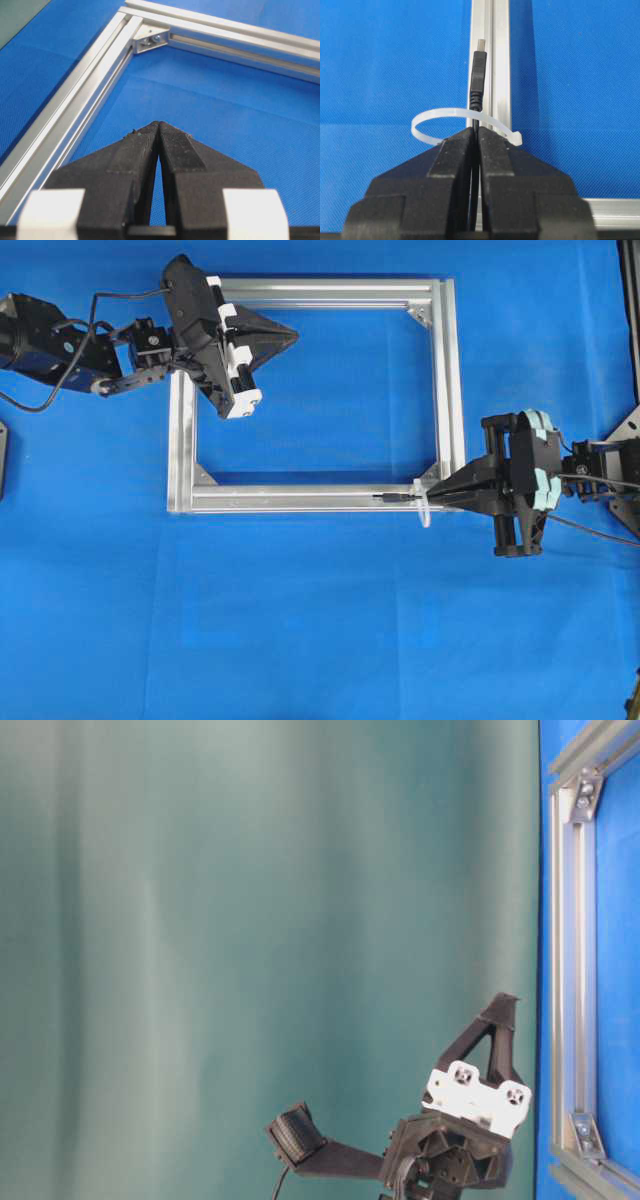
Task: Insert the wire through the string loop located on the right side.
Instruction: 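Move the open left gripper toward the plug emerging from the loop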
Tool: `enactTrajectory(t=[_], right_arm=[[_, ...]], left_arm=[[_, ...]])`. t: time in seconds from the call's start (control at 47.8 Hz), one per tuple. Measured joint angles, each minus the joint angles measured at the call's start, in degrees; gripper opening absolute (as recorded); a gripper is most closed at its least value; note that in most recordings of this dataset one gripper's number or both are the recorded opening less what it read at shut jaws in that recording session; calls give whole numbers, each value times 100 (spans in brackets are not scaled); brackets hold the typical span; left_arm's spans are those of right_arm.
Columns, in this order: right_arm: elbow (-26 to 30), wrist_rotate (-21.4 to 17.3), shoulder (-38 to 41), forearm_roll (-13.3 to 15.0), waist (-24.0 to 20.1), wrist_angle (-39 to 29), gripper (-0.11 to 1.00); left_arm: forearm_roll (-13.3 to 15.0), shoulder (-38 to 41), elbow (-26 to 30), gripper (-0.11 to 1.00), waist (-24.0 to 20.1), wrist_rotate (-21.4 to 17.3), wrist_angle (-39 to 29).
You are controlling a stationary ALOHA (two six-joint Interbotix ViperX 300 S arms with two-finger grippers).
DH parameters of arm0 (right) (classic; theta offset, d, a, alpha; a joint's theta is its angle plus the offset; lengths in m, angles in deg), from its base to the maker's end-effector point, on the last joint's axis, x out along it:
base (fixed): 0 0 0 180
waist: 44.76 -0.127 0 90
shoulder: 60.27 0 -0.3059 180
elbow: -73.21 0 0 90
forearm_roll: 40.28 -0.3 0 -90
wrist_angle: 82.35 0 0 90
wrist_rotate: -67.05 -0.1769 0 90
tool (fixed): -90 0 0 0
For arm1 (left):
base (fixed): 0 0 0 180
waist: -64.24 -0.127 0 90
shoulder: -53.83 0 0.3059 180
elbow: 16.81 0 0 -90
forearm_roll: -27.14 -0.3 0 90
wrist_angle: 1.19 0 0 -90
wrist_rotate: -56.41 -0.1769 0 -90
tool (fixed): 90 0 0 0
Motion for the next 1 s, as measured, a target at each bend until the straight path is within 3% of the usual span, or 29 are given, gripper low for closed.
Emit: enactTrajectory(t=[0.314, 1.004], right_arm=[[0, 0, 0, 0, 0, 0, -4], [0, 0, 0, 0, 0, 0, -4]], left_arm=[[0, 9, 0, 0, 360, 62, -9], [-9, -97, -18, 0, 2522, 633, -141]])
